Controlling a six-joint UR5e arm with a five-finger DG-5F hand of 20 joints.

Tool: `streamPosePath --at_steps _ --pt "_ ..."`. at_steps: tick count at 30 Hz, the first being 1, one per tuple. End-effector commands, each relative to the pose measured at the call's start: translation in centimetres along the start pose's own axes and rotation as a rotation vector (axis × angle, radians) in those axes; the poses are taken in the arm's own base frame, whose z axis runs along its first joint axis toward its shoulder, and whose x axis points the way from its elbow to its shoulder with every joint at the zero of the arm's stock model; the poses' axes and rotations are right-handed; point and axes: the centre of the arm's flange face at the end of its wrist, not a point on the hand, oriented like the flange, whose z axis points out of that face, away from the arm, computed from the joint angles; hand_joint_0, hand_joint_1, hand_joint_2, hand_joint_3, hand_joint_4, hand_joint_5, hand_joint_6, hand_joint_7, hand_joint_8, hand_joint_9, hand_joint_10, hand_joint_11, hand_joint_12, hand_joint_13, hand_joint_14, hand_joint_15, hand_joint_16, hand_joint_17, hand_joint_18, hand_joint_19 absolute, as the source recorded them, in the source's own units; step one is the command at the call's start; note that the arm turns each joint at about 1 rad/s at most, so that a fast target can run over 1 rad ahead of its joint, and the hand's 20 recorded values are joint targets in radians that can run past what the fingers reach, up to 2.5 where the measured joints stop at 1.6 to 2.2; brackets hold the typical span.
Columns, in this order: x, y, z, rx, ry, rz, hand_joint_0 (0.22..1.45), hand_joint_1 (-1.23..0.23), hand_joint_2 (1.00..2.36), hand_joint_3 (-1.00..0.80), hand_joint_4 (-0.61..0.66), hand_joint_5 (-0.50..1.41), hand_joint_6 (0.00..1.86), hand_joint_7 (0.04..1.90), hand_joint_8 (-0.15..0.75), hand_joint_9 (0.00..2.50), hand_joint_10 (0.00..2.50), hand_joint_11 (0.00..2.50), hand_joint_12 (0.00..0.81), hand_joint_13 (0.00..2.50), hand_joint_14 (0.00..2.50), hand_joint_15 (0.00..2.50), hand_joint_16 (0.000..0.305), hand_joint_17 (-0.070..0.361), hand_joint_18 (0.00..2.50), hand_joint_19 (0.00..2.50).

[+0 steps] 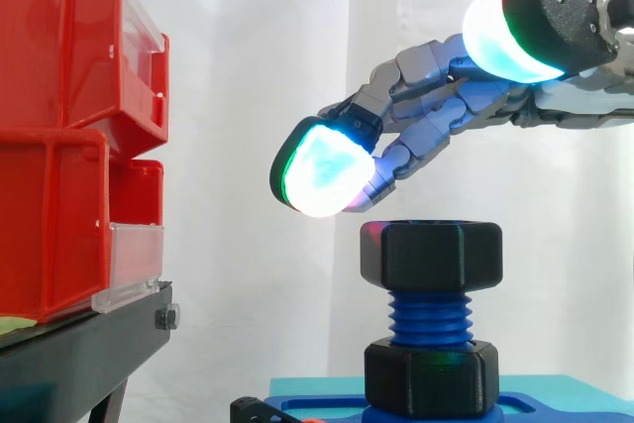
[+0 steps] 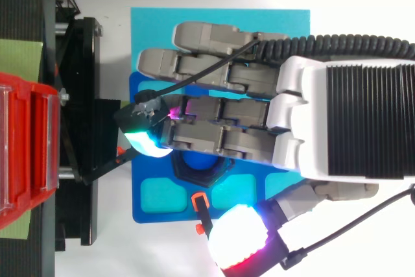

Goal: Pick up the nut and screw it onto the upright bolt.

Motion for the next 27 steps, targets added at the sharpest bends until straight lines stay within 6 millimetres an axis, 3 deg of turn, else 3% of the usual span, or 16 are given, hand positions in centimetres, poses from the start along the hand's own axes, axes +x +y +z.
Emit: streamPosePath --at_steps 1,15,27 --pt "0.02 0.09 0.02 -0.002 -0.001 -0.001 0.51 0.0 1.0 -0.5 0.2 -0.12 0.5 0.85 0.22 0.32 0.0 0.0 0.342 0.13 0.0 0.0 0.041 0.093 0.0 0.0" --pt "0.75 -0.36 0.07 -0.01 0.014 -0.001 0.51 0.0 1.0 -0.5 0.21 -0.11 0.5 0.87 0.224 0.33 0.0 0.0 0.342 0.14 0.0 0.0 0.041 0.093 0.0 0.0" --pt "0.95 -0.61 -0.21 -0.015 0.038 -0.002 0.53 -0.03 1.0 -0.5 0.22 -0.08 0.5 1.09 0.242 0.41 0.0 0.0 0.332 0.21 0.0 0.0 0.039 0.089 0.0 0.0"
